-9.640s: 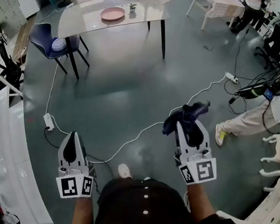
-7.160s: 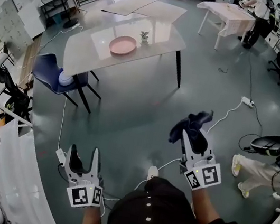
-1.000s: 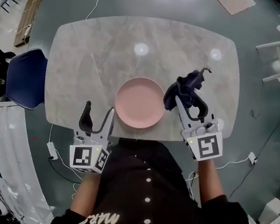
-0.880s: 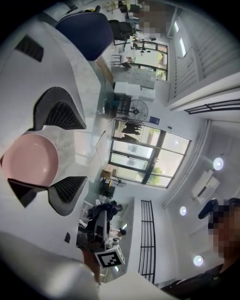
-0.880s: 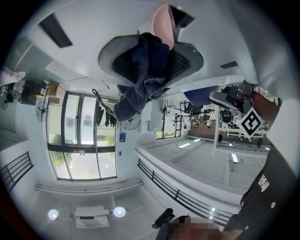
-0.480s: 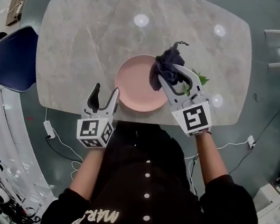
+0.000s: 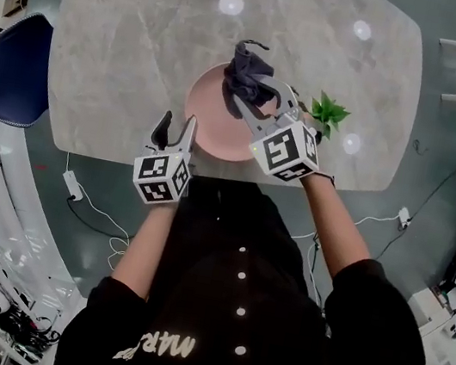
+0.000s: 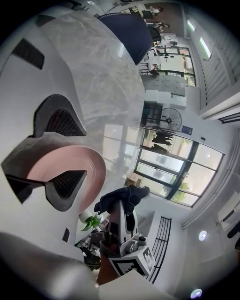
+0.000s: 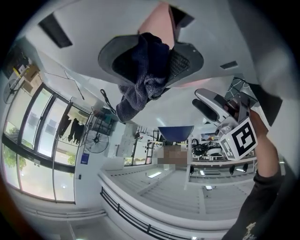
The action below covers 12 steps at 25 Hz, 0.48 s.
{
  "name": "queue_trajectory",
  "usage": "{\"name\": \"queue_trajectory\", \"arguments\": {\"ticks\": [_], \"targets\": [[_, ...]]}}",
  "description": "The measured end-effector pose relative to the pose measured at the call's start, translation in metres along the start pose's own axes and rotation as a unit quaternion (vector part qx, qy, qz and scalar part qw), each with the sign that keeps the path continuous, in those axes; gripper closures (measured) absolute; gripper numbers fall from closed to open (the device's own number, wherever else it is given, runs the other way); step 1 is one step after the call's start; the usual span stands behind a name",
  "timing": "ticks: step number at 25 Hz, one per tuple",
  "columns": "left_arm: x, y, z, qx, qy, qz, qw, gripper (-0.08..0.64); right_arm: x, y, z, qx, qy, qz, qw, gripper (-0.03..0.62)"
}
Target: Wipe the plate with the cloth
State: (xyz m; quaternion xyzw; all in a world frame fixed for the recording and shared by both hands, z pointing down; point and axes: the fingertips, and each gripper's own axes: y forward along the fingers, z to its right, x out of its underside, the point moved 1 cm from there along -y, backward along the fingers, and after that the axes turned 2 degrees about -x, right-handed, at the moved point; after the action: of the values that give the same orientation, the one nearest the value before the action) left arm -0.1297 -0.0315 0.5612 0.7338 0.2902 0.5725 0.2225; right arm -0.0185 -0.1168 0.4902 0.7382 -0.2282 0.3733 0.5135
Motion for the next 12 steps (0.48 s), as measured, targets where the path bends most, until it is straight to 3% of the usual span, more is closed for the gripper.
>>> {"name": "queue_trajectory", "arguments": {"ticks": [6, 12], "targets": [[0.020, 0.021, -0.005, -0.012, -0.009, -0.038, 0.9992, 0.348, 0.016, 0.041, -0.027, -0.036, -0.051, -0.040, 0.997, 0.454], [0.036, 0.035, -0.007, -0.011, -0.028, -0.073, 0.9969, 0.383, 0.031, 0.066, -0.044, -0.052, -0.062, -0.073, 0.994, 0.454]]}}
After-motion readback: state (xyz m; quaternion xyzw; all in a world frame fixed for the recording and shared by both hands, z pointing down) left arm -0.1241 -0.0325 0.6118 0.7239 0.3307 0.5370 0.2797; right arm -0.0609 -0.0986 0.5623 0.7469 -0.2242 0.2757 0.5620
